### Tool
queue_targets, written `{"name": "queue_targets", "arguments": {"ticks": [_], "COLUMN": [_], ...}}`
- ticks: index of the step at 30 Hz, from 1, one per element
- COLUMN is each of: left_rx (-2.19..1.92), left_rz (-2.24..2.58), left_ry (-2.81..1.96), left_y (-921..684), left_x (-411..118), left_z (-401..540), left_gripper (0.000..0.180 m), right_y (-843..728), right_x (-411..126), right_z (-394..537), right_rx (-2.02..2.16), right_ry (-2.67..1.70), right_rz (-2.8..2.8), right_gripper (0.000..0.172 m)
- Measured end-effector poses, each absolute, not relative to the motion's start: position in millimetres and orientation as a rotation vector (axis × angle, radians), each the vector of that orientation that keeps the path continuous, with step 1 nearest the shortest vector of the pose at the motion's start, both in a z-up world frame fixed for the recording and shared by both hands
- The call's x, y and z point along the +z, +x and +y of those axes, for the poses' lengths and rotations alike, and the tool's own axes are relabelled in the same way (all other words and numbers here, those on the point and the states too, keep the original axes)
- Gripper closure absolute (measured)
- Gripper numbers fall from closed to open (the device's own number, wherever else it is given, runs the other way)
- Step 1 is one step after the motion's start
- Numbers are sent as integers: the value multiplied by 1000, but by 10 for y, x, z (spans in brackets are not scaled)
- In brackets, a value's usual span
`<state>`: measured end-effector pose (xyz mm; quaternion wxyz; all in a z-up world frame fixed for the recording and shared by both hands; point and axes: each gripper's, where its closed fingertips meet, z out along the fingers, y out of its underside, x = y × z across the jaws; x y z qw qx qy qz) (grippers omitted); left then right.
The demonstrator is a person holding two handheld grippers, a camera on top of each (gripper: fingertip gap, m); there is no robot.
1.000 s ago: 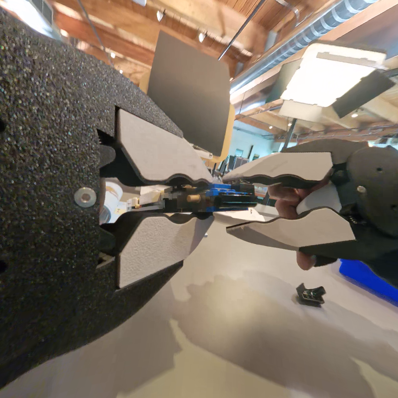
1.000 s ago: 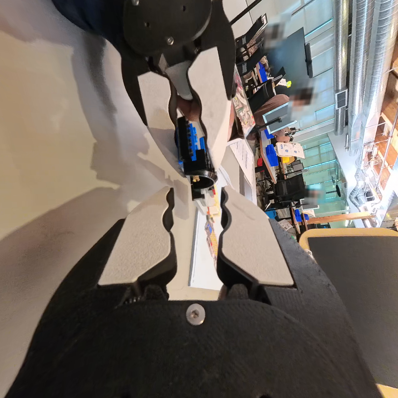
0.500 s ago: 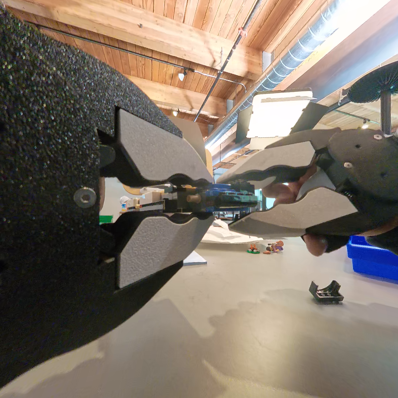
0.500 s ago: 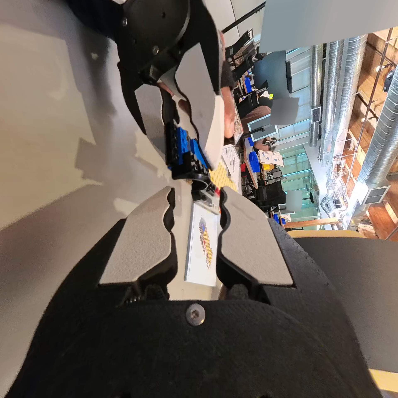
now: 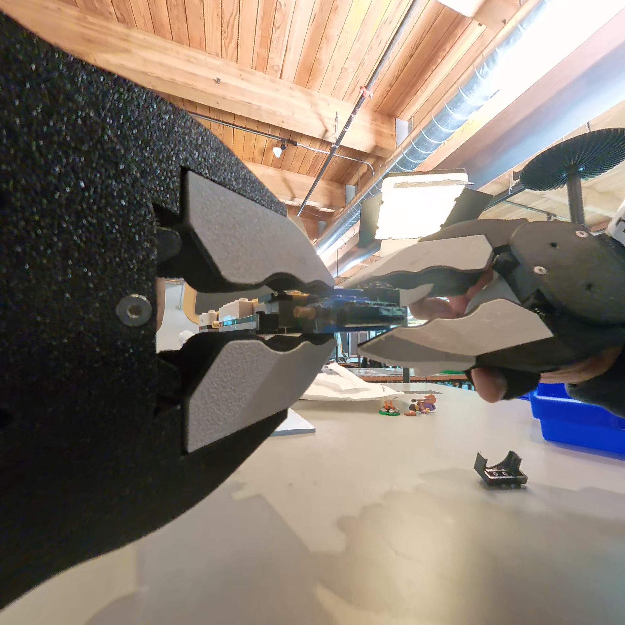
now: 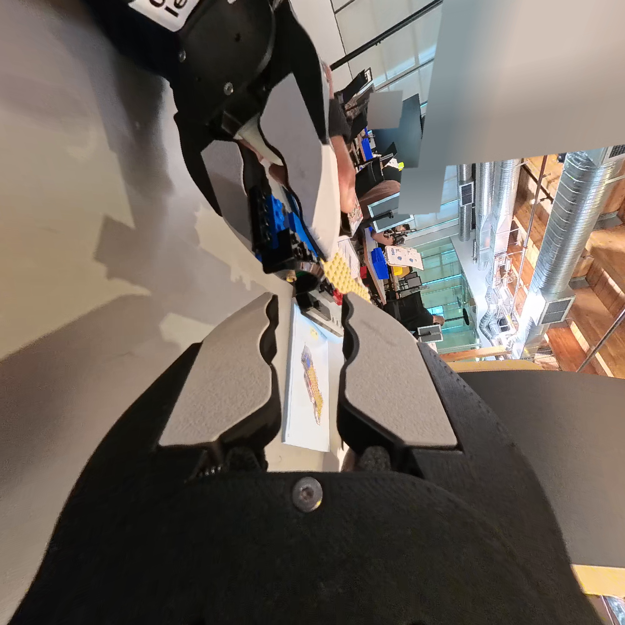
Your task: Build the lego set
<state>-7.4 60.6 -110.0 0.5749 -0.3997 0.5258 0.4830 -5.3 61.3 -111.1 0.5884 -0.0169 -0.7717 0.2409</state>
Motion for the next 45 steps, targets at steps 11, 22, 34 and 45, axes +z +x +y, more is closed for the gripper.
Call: {"name": "queue_targets", "arguments": {"ticks": [11,22,34,45], "left_rx": [1095,1037,1064,906], "left_rz": [1237,1264,1514,1575], "left_ry": [-947,-1010,-1266,-1609], "left_y": [-45,-45,-186,-200], "left_x": [-1129,-1235,-1885,-2115], "left_z": [607,652,935,909], "left_gripper": [159,159,157,144], "right_y": [-10,-21,493,1303], "right_x": [-1132,-1228,-1491,-2090], "right_z": [506,568,1459,1868], "right_rx": [569,541,342,363], "right_ry": [19,-5,-652,-1346], "right_rz": [-1782,-1865,-1931,-1923], "right_gripper": [145,149,135,133]}}
